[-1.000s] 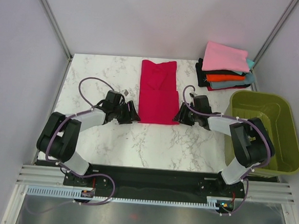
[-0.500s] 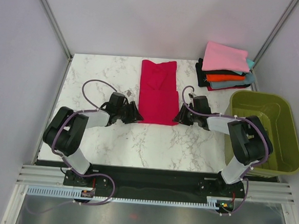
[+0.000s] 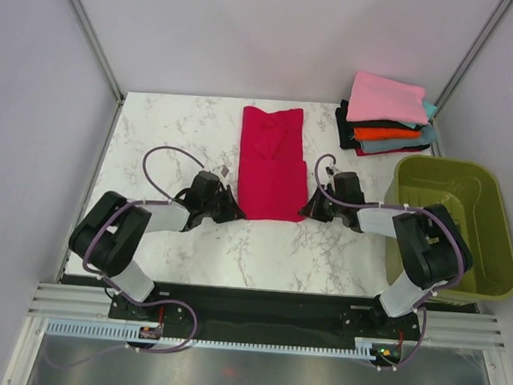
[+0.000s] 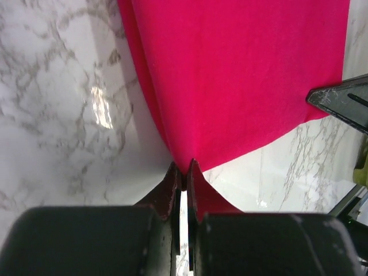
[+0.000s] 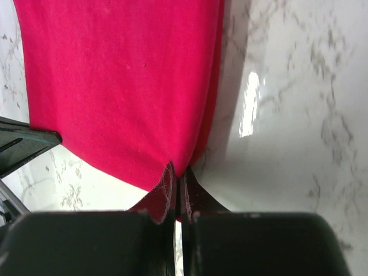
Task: Fold and stack the t-shirts
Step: Fold the tshirt
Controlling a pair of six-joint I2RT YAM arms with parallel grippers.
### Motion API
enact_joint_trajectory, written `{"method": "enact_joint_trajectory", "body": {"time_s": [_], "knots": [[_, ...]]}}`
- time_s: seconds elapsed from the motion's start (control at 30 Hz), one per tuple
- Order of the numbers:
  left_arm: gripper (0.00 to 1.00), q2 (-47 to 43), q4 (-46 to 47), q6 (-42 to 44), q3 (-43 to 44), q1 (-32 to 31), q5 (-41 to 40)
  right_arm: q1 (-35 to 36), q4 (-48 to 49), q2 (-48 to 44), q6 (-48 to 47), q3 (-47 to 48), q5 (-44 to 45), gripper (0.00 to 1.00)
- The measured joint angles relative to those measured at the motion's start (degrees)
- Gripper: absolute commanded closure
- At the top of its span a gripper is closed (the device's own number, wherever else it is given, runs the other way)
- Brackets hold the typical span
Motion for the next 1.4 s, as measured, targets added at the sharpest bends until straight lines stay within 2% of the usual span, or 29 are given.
{"method": "enact_joint_trajectory", "body": {"time_s": [0.17,0.3,0.5,0.63,0.8,1.0,1.4], "knots": [[0.98,-7.4,-5.6,-0.1,-3.6,-4.5,-3.3,0.3,-1.3,-6.2,1.7,-5.9,-0.3,1.00],[0.98,-19.4,-13.0,-1.5,-6.7,-10.5,-5.7,1.7,-8.5,-17.6,3.1,-10.4,0.2,1.00],[0.98,-37.1,-25.4,-4.5,-6.4,-18.4,-8.5,8.3,-22.0,-39.1,4.7,-10.0,5.2,1.00],[0.98,-42.2,-35.3,-4.5,-2.3,-19.6,-11.6,9.8,-29.9,-45.4,5.7,-5.9,7.8,1.00],[0.98,-41.3,-43.5,-2.6,8.9,-19.4,-17.6,9.9,-34.6,-39.0,4.1,4.7,10.4,1.00],[0.98,-33.2,-46.8,2.1,19.6,-15.1,-20.4,9.6,-36.3,-27.6,0.4,16.0,13.8,1.00],[0.98,-14.1,-46.6,8.5,33.2,-0.7,-11.4,5.2,-36.9,-9.3,-3.8,31.2,13.6,1.00]]}}
